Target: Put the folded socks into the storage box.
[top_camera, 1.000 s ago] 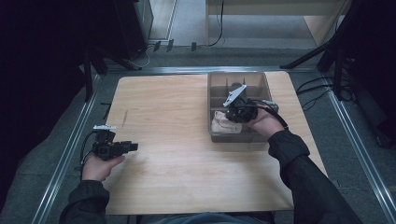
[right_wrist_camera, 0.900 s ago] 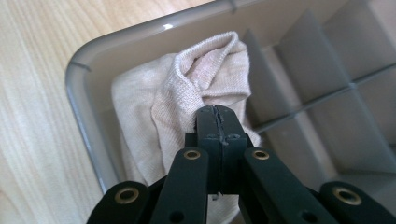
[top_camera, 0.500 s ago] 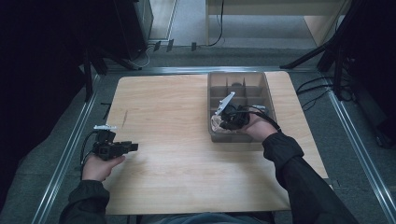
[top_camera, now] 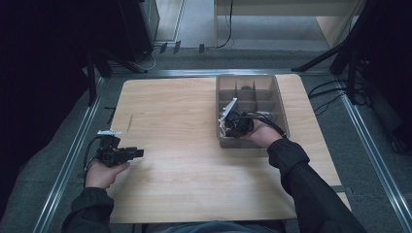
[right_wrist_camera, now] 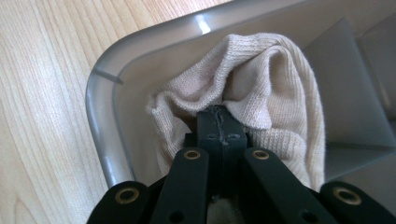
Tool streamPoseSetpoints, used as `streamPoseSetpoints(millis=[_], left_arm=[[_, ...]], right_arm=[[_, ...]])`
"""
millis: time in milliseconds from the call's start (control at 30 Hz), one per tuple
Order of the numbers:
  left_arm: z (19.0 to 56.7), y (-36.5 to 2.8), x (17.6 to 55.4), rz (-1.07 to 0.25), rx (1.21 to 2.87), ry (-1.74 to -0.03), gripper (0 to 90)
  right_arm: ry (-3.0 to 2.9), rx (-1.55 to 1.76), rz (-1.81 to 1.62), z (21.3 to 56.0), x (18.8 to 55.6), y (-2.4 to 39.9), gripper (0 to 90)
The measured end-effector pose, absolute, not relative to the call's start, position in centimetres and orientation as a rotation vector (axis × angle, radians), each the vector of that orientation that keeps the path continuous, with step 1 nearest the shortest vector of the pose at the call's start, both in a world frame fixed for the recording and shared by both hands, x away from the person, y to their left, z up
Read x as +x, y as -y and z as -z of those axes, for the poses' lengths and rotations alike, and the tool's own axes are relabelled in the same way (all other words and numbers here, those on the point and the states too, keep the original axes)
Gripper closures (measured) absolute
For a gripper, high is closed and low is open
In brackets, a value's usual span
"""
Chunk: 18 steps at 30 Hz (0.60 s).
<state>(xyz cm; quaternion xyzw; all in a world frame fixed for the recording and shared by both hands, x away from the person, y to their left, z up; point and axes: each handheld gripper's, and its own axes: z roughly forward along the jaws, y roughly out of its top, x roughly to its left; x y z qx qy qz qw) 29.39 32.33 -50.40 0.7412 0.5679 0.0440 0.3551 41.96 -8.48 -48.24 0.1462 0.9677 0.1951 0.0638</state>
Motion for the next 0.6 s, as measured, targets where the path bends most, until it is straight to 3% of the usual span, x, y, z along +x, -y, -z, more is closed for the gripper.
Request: streamPoseSetpoints(millis=[600], left_arm=[[50.4,-32.3,29.4,-0.112,1.923,-1.467,55.6]], right_arm=[[-2.868,0.476,-0.729,45.3,41.6,10.0,90.0]])
